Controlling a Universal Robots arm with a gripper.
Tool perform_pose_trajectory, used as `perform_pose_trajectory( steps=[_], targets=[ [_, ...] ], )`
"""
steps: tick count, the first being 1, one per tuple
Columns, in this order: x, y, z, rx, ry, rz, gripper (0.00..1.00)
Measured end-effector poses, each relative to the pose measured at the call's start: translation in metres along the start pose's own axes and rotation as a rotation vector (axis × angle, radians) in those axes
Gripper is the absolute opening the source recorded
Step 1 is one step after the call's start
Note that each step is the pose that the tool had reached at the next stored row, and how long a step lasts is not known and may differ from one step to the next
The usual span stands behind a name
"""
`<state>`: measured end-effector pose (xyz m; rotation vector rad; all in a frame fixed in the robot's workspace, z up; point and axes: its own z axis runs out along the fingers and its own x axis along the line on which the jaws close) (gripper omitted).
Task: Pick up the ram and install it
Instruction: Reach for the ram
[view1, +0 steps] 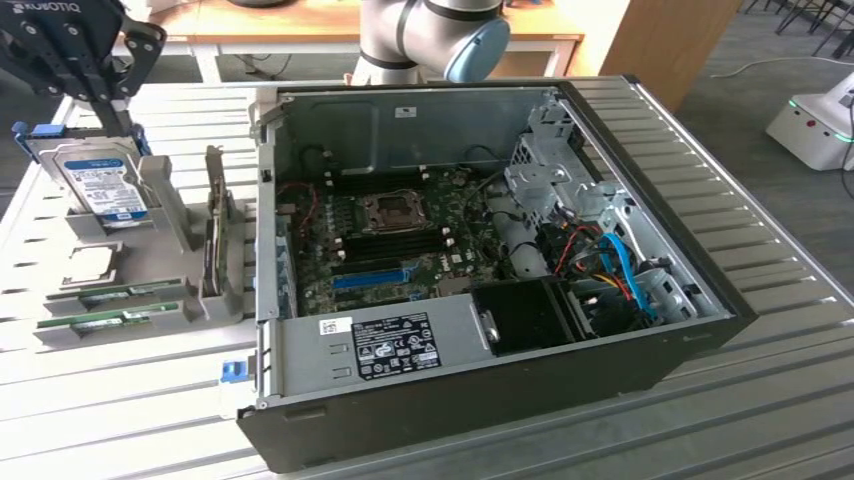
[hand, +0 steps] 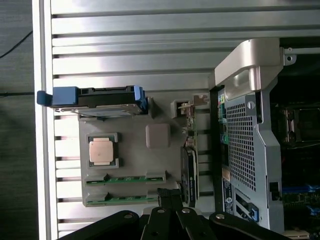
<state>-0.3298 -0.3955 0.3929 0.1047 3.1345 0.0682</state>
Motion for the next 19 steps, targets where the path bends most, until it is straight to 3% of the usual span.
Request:
perform_pose_trajectory(
  steps=[19],
  targets=[
    [0.014, -0.0010, -0.0001, 0.0001, 0.0001, 0.000, 0.11]
  ],
)
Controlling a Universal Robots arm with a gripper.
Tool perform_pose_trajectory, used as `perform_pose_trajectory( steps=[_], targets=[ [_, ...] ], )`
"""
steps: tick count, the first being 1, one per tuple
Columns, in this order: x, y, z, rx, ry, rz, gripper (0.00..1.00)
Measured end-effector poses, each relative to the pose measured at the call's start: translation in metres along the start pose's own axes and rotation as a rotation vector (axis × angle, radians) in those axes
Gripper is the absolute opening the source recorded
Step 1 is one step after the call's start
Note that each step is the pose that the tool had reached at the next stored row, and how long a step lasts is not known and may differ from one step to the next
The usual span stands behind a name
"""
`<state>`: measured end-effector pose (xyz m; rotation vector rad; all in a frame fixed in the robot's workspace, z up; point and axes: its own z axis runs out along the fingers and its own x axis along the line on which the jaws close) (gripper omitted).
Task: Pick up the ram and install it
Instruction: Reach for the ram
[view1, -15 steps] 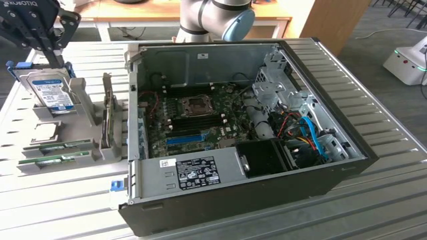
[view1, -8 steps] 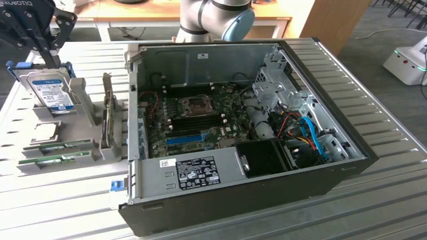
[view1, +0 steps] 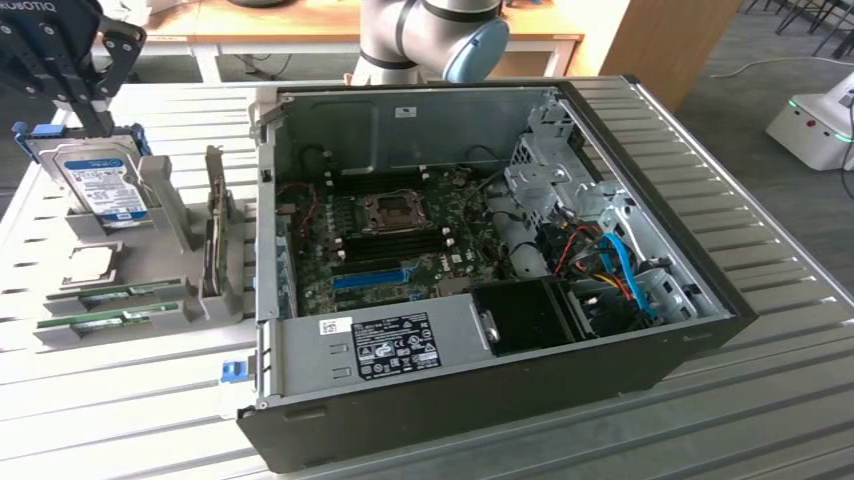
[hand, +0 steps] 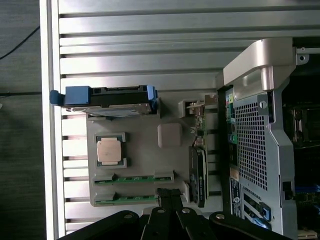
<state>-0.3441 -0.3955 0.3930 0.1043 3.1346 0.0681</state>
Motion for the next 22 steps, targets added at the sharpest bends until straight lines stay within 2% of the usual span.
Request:
perform_pose_trajectory(
  steps=[22],
  targets=[
    [0.023, -0.0013, -0.0001, 0.0000, 0.0000, -0.001, 0.11]
  ],
)
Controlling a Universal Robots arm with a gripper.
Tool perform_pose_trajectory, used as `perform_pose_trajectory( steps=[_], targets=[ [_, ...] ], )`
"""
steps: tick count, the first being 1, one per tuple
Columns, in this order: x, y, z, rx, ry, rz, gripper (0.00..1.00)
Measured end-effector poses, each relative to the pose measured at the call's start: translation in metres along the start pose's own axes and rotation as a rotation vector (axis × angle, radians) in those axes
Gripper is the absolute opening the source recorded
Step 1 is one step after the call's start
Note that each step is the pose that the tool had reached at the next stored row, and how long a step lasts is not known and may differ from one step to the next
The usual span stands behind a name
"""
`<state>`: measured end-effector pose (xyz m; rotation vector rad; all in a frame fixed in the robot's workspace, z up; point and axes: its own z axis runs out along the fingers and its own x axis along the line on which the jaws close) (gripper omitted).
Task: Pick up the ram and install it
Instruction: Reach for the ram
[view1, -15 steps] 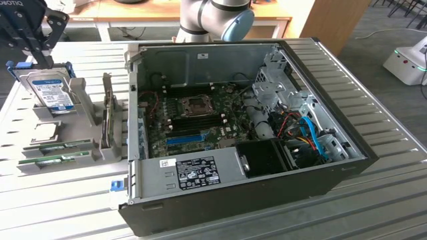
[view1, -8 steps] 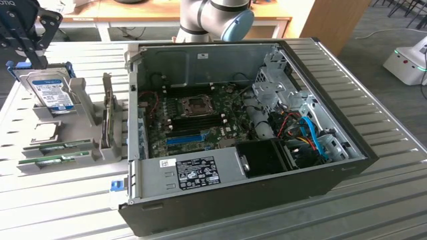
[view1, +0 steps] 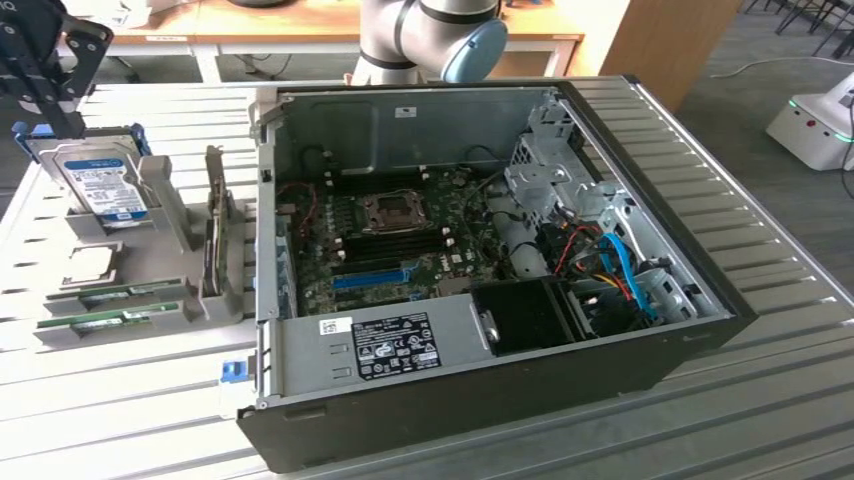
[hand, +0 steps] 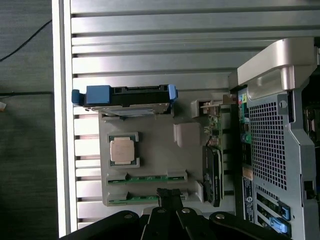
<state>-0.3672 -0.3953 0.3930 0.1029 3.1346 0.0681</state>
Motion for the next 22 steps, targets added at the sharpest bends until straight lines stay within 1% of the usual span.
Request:
perform_pose_trajectory(
  steps=[17, 22],
  targets=[
    [0.0038, -0.0003, 0.0000, 0.0000, 0.0000, 0.000, 0.11],
    [0.0035, -0.0044, -0.0002, 0.0000, 0.0001, 0.000, 0.11]
  ],
)
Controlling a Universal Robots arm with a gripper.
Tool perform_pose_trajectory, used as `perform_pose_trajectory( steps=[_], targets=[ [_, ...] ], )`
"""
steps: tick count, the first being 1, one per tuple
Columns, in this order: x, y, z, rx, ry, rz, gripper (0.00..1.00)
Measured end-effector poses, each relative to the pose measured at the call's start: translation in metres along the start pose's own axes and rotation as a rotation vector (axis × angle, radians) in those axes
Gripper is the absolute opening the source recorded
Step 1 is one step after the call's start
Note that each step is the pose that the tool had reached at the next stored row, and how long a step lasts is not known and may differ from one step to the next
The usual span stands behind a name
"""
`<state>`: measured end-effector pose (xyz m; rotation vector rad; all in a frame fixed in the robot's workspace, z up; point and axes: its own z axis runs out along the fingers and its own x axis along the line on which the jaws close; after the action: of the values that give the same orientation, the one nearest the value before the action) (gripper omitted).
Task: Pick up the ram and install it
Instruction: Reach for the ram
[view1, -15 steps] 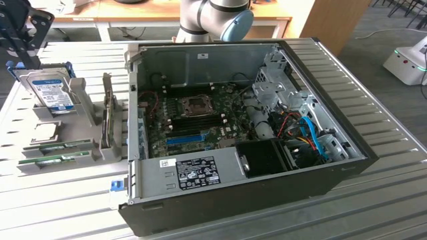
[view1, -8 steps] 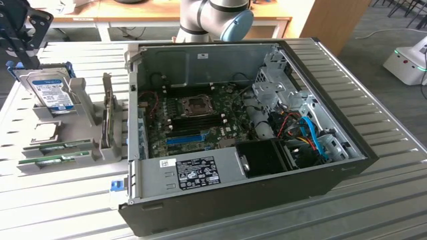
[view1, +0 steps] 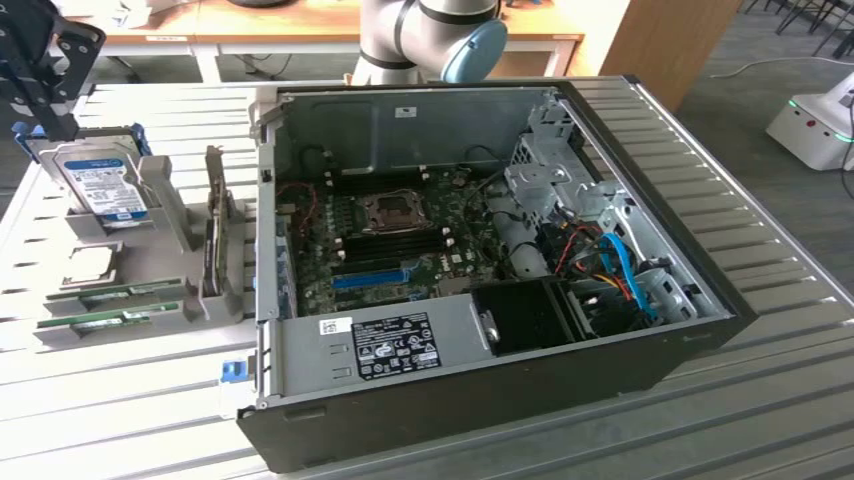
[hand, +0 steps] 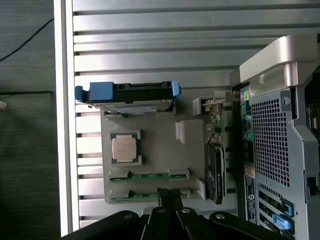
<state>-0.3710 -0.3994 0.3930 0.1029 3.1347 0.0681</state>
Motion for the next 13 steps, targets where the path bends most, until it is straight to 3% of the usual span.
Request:
perform_pose_trajectory(
  steps=[13],
  targets=[
    [-0.0007, -0.0101, -0.0005, 0.0000, 0.0001, 0.000, 0.11]
  ],
)
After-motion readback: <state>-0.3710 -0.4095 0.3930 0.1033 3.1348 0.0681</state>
